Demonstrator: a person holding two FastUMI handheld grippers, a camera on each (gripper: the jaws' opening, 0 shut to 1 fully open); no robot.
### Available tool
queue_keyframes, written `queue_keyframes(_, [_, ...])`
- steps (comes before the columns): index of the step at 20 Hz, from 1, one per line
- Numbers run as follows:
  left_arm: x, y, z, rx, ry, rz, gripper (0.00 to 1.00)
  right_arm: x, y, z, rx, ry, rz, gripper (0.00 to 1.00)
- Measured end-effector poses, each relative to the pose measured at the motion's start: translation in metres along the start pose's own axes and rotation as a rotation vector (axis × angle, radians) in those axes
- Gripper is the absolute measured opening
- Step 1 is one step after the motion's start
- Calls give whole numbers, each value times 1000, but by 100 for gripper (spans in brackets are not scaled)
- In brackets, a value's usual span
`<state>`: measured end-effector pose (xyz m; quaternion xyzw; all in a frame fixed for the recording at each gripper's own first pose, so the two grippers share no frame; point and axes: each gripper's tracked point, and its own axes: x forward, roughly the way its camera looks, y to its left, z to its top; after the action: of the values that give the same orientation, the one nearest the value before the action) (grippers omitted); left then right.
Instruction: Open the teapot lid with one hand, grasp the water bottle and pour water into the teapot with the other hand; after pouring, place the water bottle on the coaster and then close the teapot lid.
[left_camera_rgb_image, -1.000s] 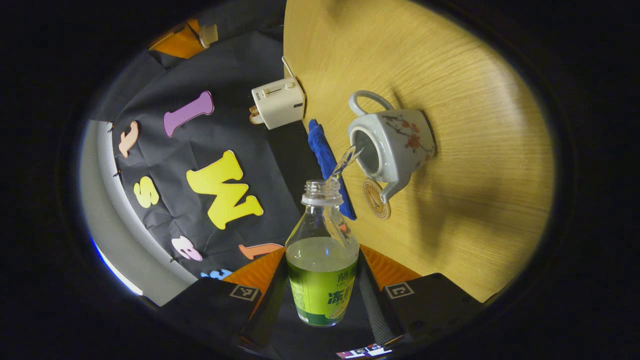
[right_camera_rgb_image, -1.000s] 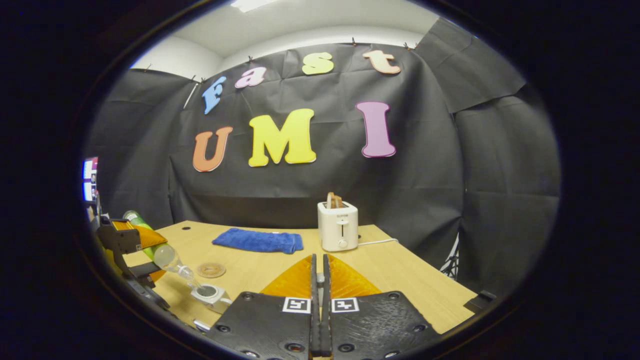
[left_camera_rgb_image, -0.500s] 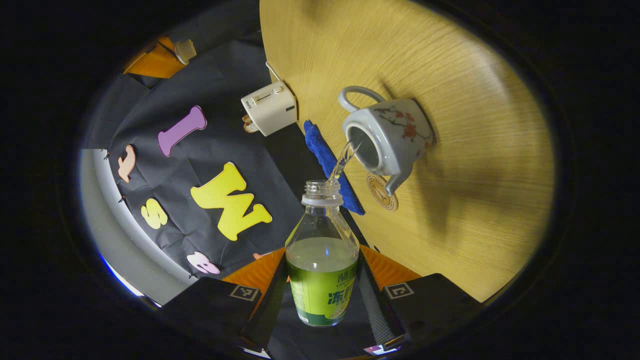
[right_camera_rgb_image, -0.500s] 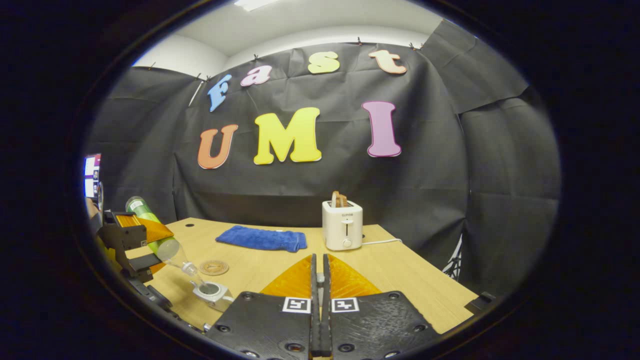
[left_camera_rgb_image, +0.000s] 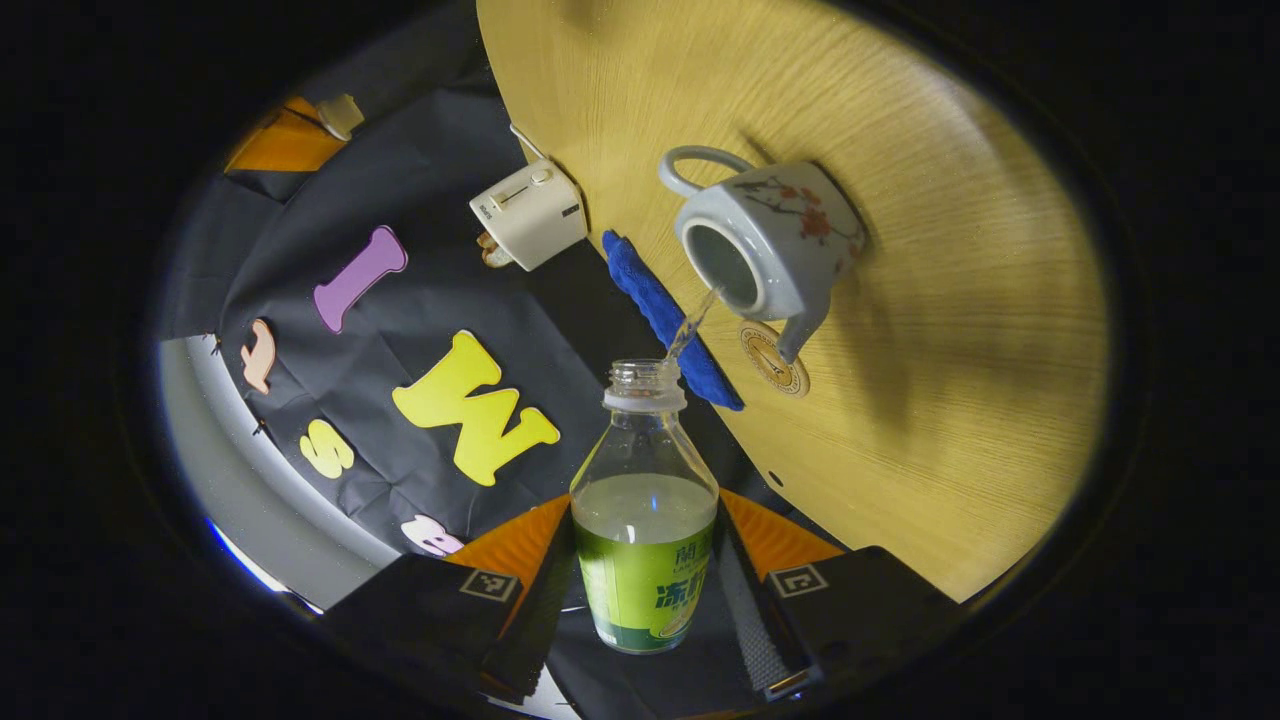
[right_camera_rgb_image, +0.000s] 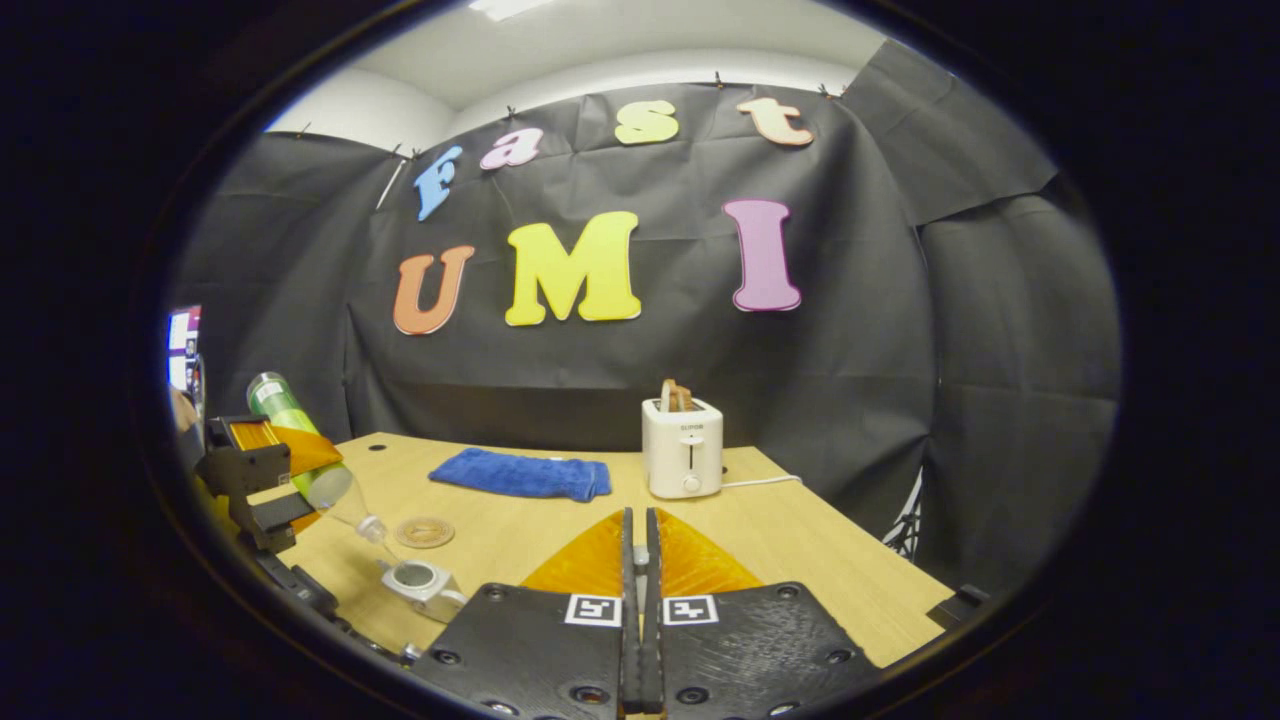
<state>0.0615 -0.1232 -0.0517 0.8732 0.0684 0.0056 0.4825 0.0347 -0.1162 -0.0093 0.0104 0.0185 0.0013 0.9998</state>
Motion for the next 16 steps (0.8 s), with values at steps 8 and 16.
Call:
queue_keyframes(8, [-3,1,5,15,-6,0,76,-3,2,3,-8,-12,-1,0])
queue_keyframes(16, [-2,2,8,12,-7,9,76,1,-1,-2,2,3,-8,0])
